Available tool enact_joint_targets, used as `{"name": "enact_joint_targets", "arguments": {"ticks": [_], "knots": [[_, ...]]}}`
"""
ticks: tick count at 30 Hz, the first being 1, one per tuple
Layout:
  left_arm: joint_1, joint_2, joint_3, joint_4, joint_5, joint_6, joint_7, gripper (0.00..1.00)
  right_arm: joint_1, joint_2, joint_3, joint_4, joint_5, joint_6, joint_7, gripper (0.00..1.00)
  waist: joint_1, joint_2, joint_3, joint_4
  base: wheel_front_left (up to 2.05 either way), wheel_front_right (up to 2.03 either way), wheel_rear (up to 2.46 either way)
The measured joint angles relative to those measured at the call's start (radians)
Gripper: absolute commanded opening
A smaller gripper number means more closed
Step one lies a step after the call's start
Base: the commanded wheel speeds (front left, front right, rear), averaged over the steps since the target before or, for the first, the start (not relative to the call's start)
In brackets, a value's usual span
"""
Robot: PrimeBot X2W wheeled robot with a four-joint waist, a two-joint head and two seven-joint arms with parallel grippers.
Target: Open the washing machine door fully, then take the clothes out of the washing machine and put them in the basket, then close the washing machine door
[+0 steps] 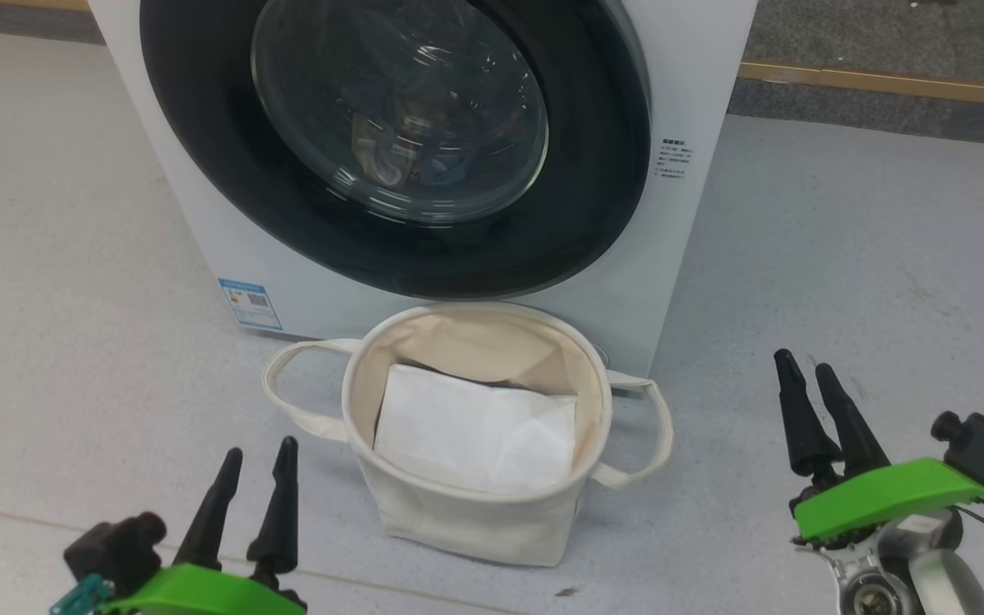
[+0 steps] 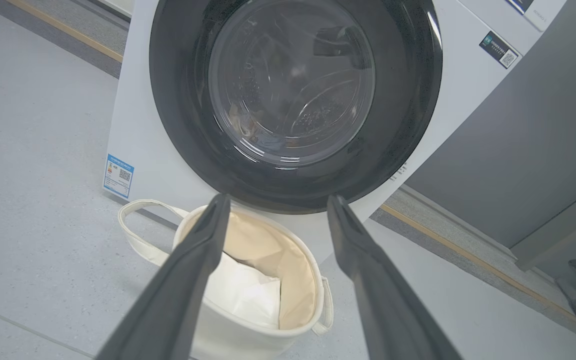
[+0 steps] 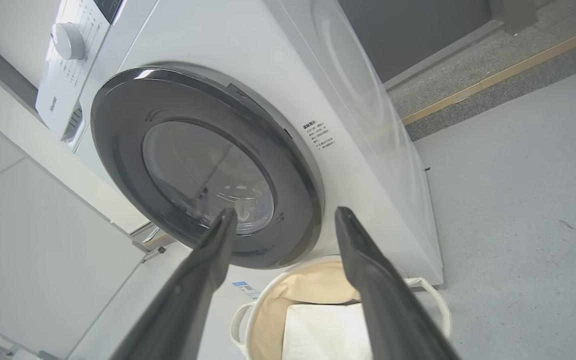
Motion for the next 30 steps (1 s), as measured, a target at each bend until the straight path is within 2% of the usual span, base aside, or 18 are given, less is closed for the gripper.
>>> {"name": "enact_joint_targets", "arguments": {"ticks": [22, 30], "knots": [[-0.022, 0.012, -0.106, 0.021, 0.293, 0.048, -0.057, 1.00, -0.038, 0.001, 0.030, 0.040, -0.326, 0.000, -0.059, 1.00, 0.0000, 0.0000, 0.010, 0.004, 0.00, 0.00, 0.00], [-0.048, 0.012, -0.165, 0.044, 0.398, 0.050, -0.084, 1.00, -0.053, 0.001, 0.058, 0.047, -0.459, 0.000, -0.089, 1.00, 0.0000, 0.0000, 0.016, 0.006, 0.00, 0.00, 0.00]]}}
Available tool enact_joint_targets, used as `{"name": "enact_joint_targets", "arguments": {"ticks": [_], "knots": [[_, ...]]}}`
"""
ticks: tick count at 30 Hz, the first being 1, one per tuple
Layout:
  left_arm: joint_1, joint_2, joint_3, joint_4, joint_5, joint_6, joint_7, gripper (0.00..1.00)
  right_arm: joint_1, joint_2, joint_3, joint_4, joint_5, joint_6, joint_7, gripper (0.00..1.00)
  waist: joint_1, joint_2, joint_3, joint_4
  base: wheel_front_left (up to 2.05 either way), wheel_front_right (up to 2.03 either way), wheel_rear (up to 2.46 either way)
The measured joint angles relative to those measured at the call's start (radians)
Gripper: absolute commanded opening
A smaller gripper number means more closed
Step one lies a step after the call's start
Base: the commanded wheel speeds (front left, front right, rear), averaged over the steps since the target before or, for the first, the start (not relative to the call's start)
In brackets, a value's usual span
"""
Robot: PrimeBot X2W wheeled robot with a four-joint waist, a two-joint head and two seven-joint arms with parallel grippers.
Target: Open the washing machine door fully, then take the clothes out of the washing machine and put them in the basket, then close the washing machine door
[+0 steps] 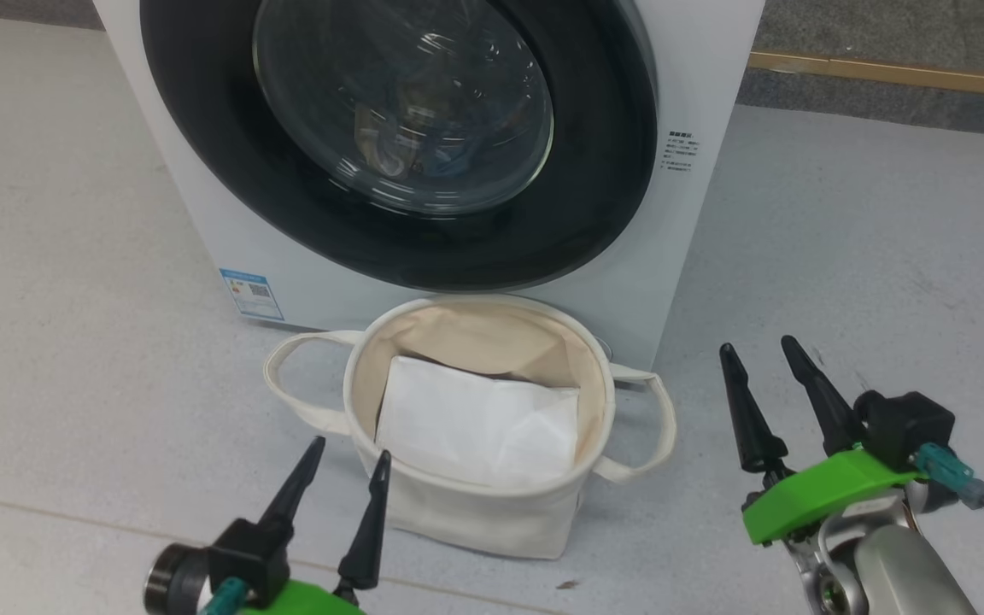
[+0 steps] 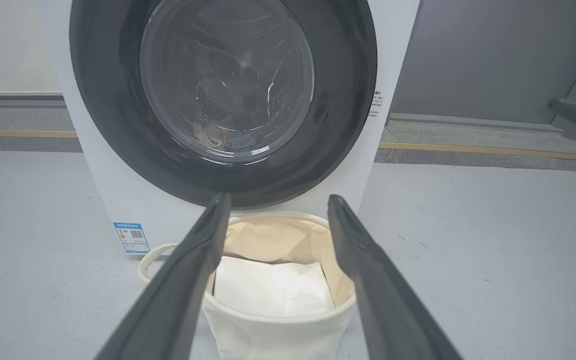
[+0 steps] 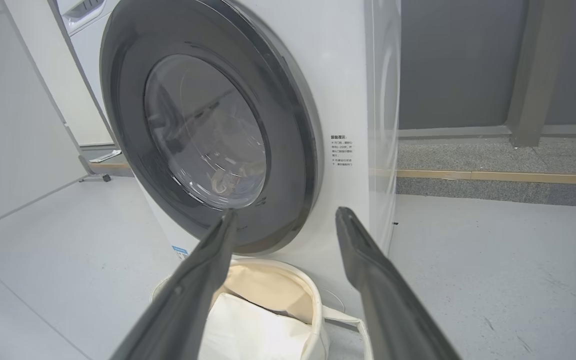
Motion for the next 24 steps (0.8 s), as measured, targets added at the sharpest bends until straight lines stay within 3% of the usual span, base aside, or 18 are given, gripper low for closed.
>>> {"name": "enact_joint_targets", "arguments": {"ticks": [6, 16, 24], "knots": [[-0.010, -0.006, -0.026, 0.028, 0.070, 0.020, -0.022, 1.00, -0.008, 0.000, 0.010, 0.004, -0.084, 0.000, -0.023, 1.00, 0.0000, 0.0000, 0.005, -0.001, 0.00, 0.00, 0.00], [-0.012, -0.028, 0.006, 0.029, 0.095, 0.077, -0.051, 1.00, -0.012, 0.030, -0.031, 0.007, -0.044, 0.000, -0.057, 1.00, 0.0000, 0.0000, 0.007, 0.004, 0.00, 0.00, 0.00], [-0.012, -0.039, 0.010, 0.023, 0.137, 0.096, -0.074, 1.00, -0.012, 0.037, -0.039, 0.020, -0.071, 0.000, -0.077, 1.00, 0.0000, 0.0000, 0.013, 0.002, 0.00, 0.00, 0.00]]}}
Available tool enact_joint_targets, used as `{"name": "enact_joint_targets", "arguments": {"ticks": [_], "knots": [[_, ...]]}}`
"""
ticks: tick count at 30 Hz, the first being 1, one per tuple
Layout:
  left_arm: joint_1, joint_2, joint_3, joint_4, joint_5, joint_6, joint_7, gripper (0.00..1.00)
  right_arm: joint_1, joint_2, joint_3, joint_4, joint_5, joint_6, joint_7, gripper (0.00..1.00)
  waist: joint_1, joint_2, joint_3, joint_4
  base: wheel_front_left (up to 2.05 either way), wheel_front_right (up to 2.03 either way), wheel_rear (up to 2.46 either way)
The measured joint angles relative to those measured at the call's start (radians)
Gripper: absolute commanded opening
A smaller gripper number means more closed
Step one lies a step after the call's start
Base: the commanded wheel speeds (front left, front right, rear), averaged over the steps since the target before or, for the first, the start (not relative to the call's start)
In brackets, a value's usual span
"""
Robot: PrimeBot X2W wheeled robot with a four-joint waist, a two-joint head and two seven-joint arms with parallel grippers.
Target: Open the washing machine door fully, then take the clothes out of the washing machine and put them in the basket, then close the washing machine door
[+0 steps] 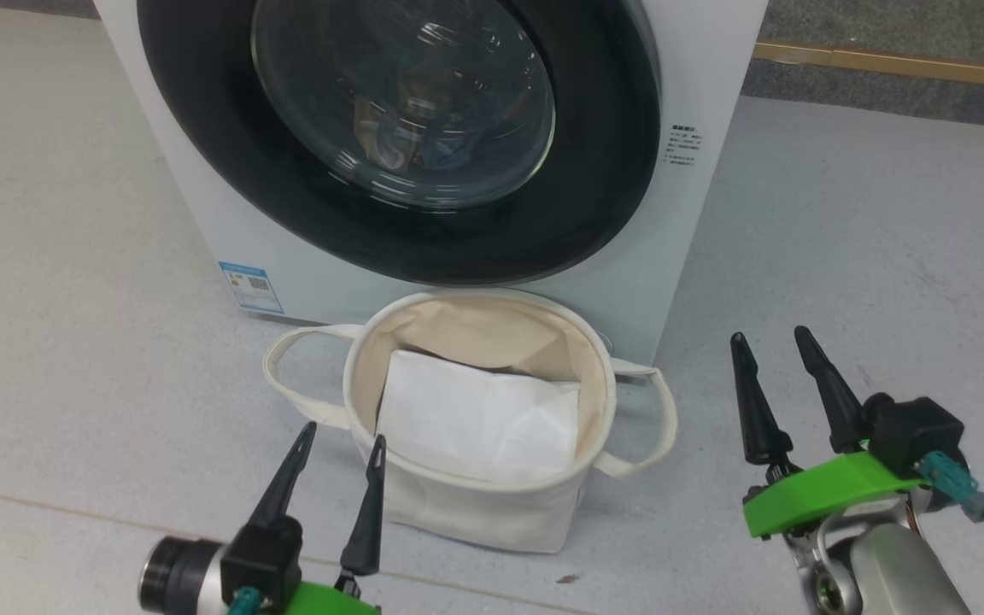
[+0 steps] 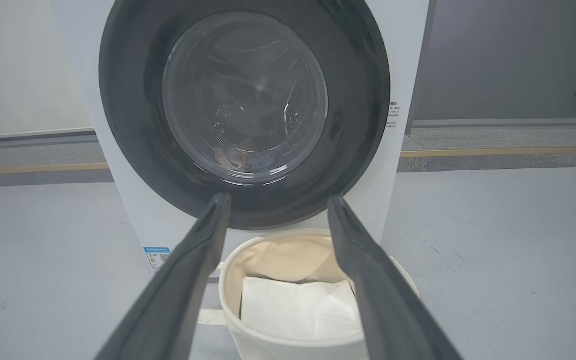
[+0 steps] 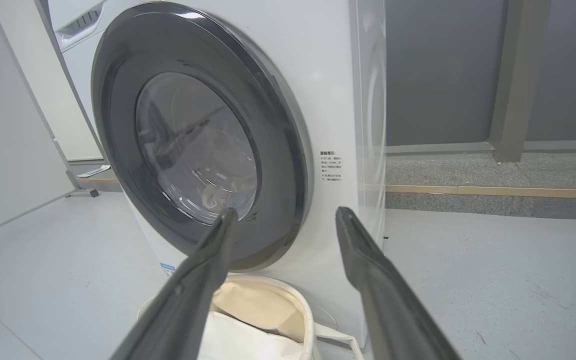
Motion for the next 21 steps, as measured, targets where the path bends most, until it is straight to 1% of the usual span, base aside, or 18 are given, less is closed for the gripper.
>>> {"name": "enact_joint_targets", "arguments": {"ticks": [3, 4, 8, 15, 21], "knots": [[0.000, 0.001, -0.011, -0.016, 0.038, 0.003, -0.010, 1.00, -0.005, 0.001, -0.001, 0.000, -0.043, 0.000, -0.007, 1.00, 0.0000, 0.0000, 0.003, -0.001, 0.00, 0.00, 0.00], [0.000, 0.001, -0.011, -0.016, 0.038, 0.003, -0.010, 1.00, -0.005, 0.001, -0.001, 0.000, -0.043, 0.000, -0.007, 1.00, 0.0000, 0.0000, 0.003, -0.001, 0.00, 0.00, 0.00], [0.000, 0.001, -0.030, -0.032, 0.064, 0.005, -0.013, 1.00, -0.022, 0.002, 0.000, -0.008, -0.108, 0.000, -0.015, 1.00, 0.0000, 0.0000, 0.005, 0.000, 0.00, 0.00, 0.00], [0.000, 0.001, -0.036, -0.032, 0.063, 0.007, -0.013, 1.00, -0.023, 0.003, 0.001, -0.012, -0.141, 0.000, -0.015, 1.00, 0.0000, 0.0000, 0.007, 0.000, 0.00, 0.00, 0.00], [0.000, 0.000, -0.040, -0.030, 0.060, 0.009, -0.013, 1.00, -0.023, 0.004, 0.001, -0.012, -0.142, 0.000, -0.015, 1.00, 0.0000, 0.0000, 0.008, 0.001, 0.00, 0.00, 0.00]]}}
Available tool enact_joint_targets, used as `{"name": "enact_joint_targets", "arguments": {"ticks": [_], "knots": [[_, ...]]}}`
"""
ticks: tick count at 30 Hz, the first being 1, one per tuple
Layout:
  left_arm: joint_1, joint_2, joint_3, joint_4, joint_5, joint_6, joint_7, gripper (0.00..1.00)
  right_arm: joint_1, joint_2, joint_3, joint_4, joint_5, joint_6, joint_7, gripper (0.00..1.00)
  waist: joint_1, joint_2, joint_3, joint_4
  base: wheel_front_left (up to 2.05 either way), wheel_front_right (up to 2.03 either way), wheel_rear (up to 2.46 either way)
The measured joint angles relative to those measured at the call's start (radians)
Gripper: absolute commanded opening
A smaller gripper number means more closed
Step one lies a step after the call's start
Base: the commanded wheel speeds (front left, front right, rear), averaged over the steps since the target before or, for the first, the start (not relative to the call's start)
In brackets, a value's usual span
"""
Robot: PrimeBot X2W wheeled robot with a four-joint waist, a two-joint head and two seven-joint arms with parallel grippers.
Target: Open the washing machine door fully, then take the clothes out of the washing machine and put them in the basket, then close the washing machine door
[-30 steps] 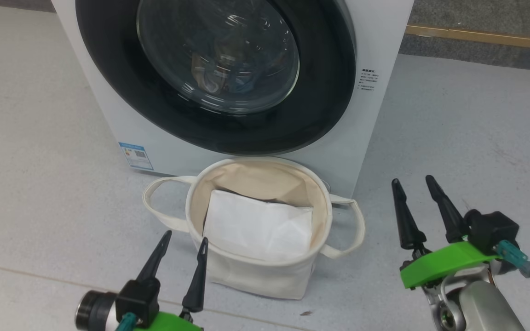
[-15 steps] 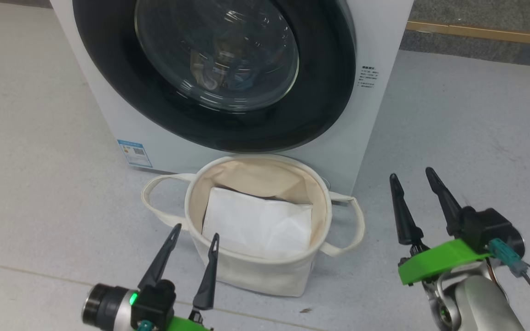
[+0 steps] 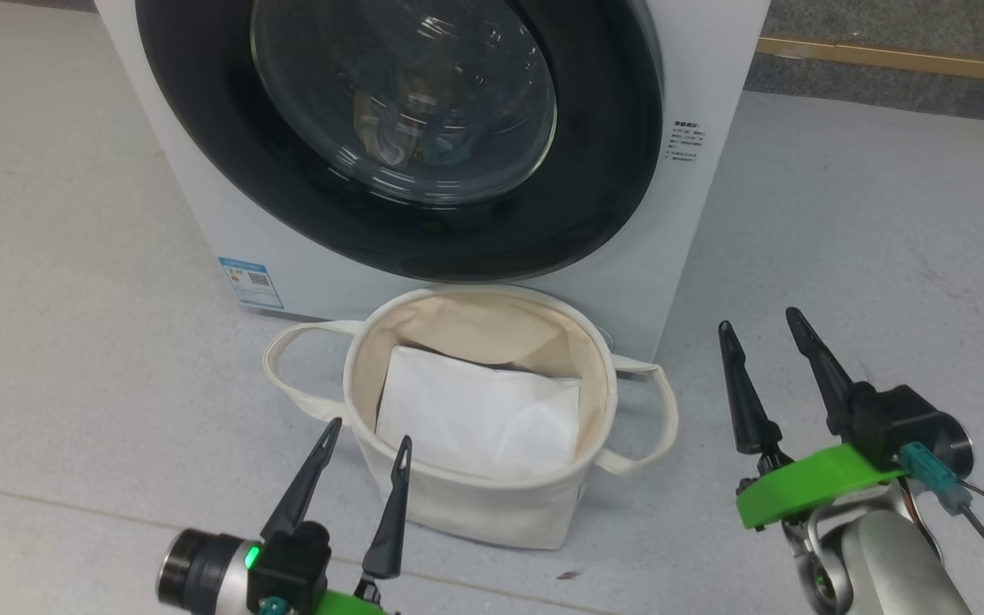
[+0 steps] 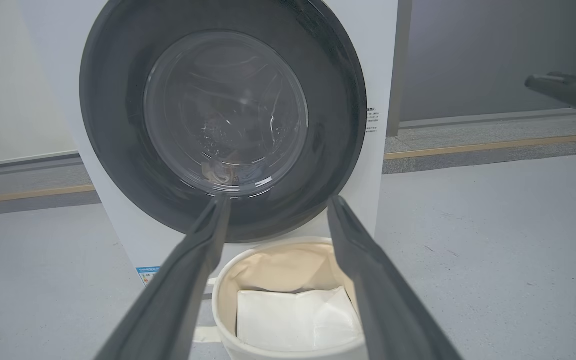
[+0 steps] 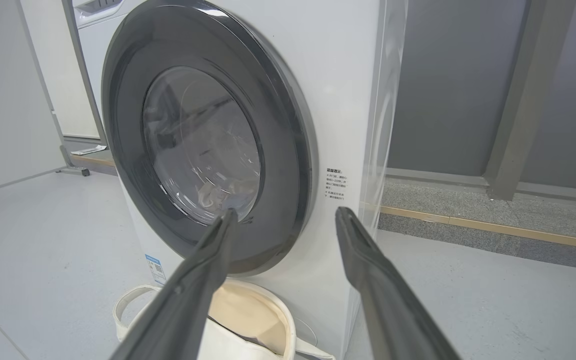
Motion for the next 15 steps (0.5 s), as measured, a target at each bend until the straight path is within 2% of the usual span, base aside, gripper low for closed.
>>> {"name": "enact_joint_targets", "arguments": {"ticks": [6, 15], "knots": [[0.000, -0.001, -0.005, 0.001, -0.009, 0.008, 0.000, 1.00, 0.001, 0.002, -0.001, 0.047, 0.077, 0.000, 0.000, 1.00, 0.0000, 0.0000, 0.005, 0.002, 0.00, 0.00, 0.00], [0.000, 0.000, -0.013, 0.001, -0.009, 0.009, 0.000, 1.00, -0.001, 0.004, -0.001, 0.091, 0.088, 0.000, 0.002, 1.00, 0.0000, 0.0000, 0.014, 0.001, 0.00, 0.00, 0.00]]}}
